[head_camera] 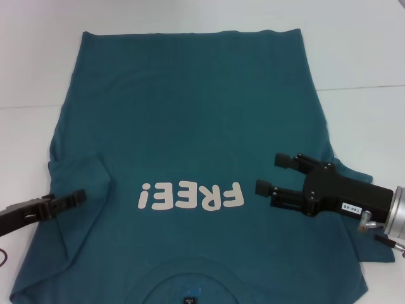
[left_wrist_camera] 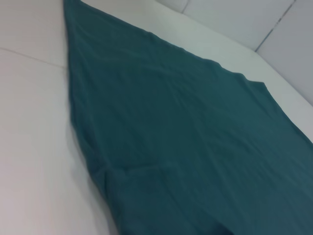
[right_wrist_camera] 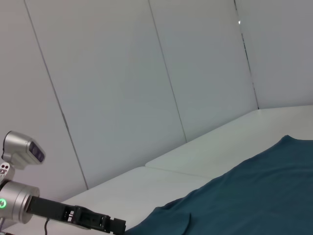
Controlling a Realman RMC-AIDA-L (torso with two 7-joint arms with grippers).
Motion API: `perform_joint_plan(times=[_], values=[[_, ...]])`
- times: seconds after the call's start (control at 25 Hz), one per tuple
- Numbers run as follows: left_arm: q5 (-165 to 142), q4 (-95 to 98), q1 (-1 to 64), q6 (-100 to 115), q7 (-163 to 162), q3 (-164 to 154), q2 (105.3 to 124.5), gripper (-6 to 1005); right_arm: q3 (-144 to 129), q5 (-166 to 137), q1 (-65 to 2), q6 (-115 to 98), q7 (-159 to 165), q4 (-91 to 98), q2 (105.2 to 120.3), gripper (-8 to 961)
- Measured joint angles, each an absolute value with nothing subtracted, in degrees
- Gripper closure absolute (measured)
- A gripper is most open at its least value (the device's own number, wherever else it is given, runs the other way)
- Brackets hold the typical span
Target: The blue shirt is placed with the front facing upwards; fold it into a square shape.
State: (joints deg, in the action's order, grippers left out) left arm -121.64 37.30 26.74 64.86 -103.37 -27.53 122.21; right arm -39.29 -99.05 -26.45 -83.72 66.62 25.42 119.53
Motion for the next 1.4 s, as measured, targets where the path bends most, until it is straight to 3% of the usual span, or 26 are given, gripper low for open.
perform_joint_plan(times=[1.4], values=[[-126.13,40.43,26.98,64.62,-103.36,-30.36,122.16,90,-39.29,-98.89,-26.36,-84.12,66.62,25.67,119.53,12]])
